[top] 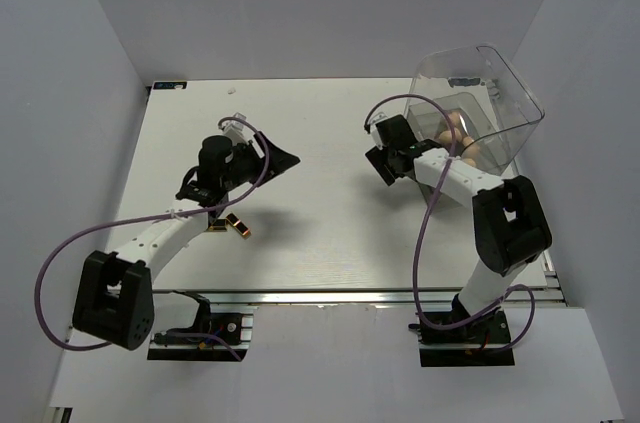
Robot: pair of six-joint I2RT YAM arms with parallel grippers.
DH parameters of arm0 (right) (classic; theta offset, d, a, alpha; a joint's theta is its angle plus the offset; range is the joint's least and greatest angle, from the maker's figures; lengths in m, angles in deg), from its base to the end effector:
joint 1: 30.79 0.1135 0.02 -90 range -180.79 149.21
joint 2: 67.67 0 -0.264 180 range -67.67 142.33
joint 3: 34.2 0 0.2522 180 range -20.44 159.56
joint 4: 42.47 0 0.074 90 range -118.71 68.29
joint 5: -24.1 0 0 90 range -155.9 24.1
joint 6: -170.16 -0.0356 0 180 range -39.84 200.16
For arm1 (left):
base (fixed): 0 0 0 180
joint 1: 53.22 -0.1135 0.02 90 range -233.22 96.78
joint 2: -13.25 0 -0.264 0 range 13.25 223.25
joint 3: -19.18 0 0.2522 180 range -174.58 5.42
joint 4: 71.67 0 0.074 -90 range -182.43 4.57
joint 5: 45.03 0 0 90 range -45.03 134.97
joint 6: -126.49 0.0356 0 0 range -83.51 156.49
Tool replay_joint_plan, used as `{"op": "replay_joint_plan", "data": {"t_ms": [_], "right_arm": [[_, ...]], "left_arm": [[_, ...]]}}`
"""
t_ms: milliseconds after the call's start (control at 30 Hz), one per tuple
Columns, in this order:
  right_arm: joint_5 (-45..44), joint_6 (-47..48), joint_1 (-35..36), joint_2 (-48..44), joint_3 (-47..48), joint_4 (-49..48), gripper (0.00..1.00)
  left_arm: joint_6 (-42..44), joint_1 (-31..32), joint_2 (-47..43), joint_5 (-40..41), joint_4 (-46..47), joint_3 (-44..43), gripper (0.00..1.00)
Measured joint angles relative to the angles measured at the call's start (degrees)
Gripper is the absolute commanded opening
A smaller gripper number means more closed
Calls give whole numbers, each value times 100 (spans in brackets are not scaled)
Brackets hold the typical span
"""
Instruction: Organize the makeup
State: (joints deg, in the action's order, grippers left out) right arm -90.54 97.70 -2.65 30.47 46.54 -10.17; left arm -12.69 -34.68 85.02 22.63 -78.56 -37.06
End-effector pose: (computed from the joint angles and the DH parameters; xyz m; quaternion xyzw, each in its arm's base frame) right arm 0.3305 0.1599 0.2183 -0.2883 0.8738 -0.1684 0.3536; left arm 0.2605 -0.1016 0.2559 -0.1115 0.8148 -0.4377 0.3634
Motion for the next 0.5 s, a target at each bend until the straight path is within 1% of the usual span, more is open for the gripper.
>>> {"op": "replay_joint_plan", "data": {"t_ms": [67, 100, 133, 167, 200, 233, 267, 400, 500], "right_arm": [[409, 44, -7, -109, 83, 258, 67], [726, 83, -26, -173, 160, 396, 56], [1097, 136, -39, -262, 258, 540, 49], [1478, 219, -44, -391, 348, 629, 41], [1880, 291, -46, -540, 426, 704, 21], [2201, 382, -42, -719, 490, 739, 10], [2481, 407, -37, -916, 533, 743, 0], [3093, 461, -24, -1768, 553, 492, 0], [3497, 474, -138, -2518, 372, 50, 0]], "left_arm": [[-74, 107, 232, -96, 229, 0, 65], [-127, 170, 361, -133, 358, 0, 60], [-175, 258, 533, -188, 514, -2, 49], [-243, 348, 708, -245, 649, -9, 43], [-310, 437, 896, -302, 782, -26, 37], [-358, 535, 1126, -378, 931, -79, 29], [-431, 640, 1384, -433, 1060, -155, 27], [-693, 1040, 2444, -640, 1523, -619, 26], [-951, 1344, 3246, -739, 1843, -1174, 27]]}}
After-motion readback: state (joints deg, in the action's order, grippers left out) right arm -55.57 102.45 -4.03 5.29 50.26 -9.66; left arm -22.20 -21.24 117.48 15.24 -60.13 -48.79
